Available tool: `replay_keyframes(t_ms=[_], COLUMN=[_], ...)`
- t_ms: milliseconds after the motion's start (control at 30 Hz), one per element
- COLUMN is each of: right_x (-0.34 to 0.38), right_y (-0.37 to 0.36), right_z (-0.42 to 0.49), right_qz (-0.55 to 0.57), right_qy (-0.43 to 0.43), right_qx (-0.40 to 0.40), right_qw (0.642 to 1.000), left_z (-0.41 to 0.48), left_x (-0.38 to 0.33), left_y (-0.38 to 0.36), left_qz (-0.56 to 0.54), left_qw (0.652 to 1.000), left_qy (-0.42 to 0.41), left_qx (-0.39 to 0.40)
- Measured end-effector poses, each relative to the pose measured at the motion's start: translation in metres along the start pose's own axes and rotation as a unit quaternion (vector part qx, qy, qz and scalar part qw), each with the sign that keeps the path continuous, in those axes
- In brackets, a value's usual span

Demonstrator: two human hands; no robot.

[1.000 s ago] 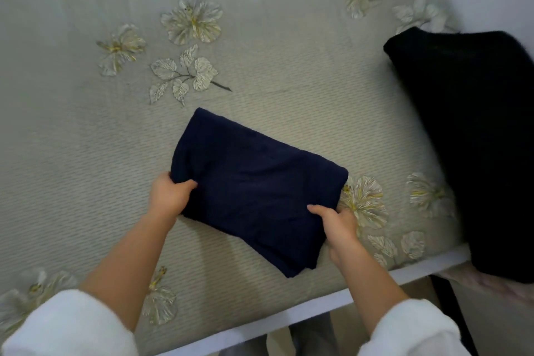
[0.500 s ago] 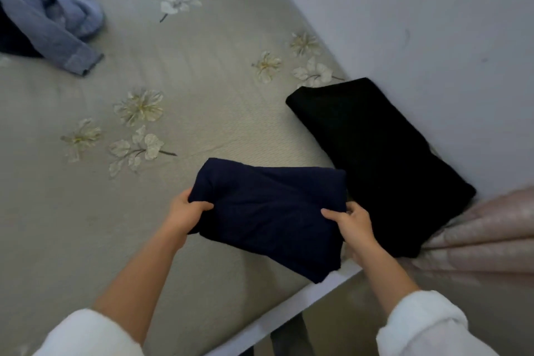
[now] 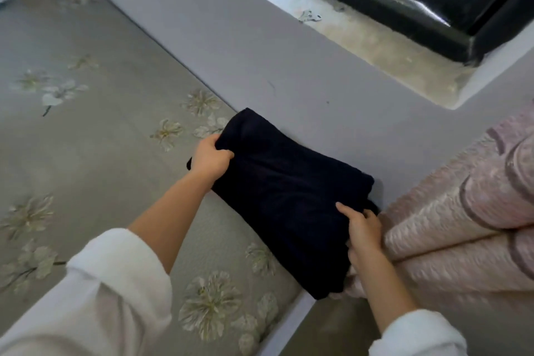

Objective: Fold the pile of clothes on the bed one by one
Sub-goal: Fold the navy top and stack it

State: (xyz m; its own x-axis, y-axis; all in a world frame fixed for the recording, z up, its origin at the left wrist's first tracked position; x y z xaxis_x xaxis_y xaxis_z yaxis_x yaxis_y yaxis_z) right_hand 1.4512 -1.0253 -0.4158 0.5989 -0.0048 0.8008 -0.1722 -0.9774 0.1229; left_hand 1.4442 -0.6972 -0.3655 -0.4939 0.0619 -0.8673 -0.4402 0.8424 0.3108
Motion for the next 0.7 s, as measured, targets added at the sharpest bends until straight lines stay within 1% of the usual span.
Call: replay_keyframes(t_ms=[67, 133, 167, 200, 233, 267, 300, 333, 367, 400, 433, 500, 533, 600, 633, 700], right_x=[-0.002, -0.009, -0.015, -0.022, -0.029, -0.033, -0.034, -0.034, -0.034, -0.037, -0.043, -0.061, -0.069, -0.078, -0.081, -0.082], right_y=[-0.004, -0.01, -0.014, -0.017, -0.019, -0.021, -0.022, -0.026, -0.033, -0.042, -0.049, -0.052, -0.049, -0.043, -0.04, -0.038], right_z=[0.013, 0.023, 0.027, 0.03, 0.032, 0.031, 0.029, 0.026, 0.024, 0.023, 0.024, 0.028, 0.031, 0.036, 0.037, 0.039], right_qz=[0.018, 0.007, -0.016, -0.05, -0.104, -0.185, -0.286, -0.381, -0.449, -0.492, -0.523, -0.589, -0.626, -0.684, -0.701, -0.717], right_qy=[-0.015, -0.022, -0.028, -0.036, -0.038, -0.023, 0.017, 0.081, 0.156, 0.208, 0.226, 0.203, 0.197, 0.213, 0.219, 0.206], right_qx=[-0.001, -0.015, -0.025, -0.034, -0.042, -0.052, -0.064, -0.066, -0.042, 0.006, 0.063, 0.145, 0.162, 0.166, 0.164, 0.168], right_qw=[1.0, 1.0, 0.999, 0.998, 0.993, 0.981, 0.956, 0.919, 0.879, 0.845, 0.82, 0.769, 0.737, 0.677, 0.659, 0.644], left_z=[0.021, 0.04, 0.045, 0.046, 0.042, 0.035, 0.027, 0.016, 0.005, -0.006, -0.014, -0.024, -0.025, -0.022, -0.02, -0.019], left_x=[-0.01, -0.004, 0.005, 0.017, 0.031, 0.046, 0.06, 0.074, 0.088, 0.101, 0.113, 0.134, 0.14, 0.145, 0.145, 0.142], left_y=[-0.011, -0.021, -0.025, -0.032, -0.04, -0.052, -0.065, -0.079, -0.092, -0.104, -0.113, -0.126, -0.129, -0.131, -0.131, -0.129], left_qz=[0.013, 0.039, 0.105, 0.203, 0.288, 0.34, 0.366, 0.383, 0.399, 0.413, 0.425, 0.449, 0.463, 0.483, 0.486, 0.467], left_qw=[0.999, 0.997, 0.992, 0.976, 0.955, 0.94, 0.93, 0.922, 0.913, 0.902, 0.893, 0.875, 0.868, 0.854, 0.85, 0.853], left_qy=[-0.011, -0.011, 0.002, 0.021, 0.033, 0.032, 0.017, -0.007, -0.026, -0.037, -0.037, -0.024, -0.02, -0.014, -0.009, 0.003], left_qx=[-0.031, -0.066, -0.076, -0.073, -0.056, -0.025, 0.012, 0.049, 0.084, 0.117, 0.145, 0.177, 0.181, 0.192, 0.205, 0.233])
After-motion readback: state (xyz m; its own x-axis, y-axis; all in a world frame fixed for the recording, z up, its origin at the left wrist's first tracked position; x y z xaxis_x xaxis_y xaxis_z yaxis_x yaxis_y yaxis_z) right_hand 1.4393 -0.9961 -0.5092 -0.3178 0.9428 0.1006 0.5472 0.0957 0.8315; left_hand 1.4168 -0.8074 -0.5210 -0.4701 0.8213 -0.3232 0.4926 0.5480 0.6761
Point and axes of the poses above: each hand's wrist, its own z-axis towards the middle knuckle, its own y-axis out of the back of the hand, x = y × z, the point moved 5 cm from there along z, towards the middle knuckle, and after that the axes turned 2 degrees about y, right-handed, at the moved point
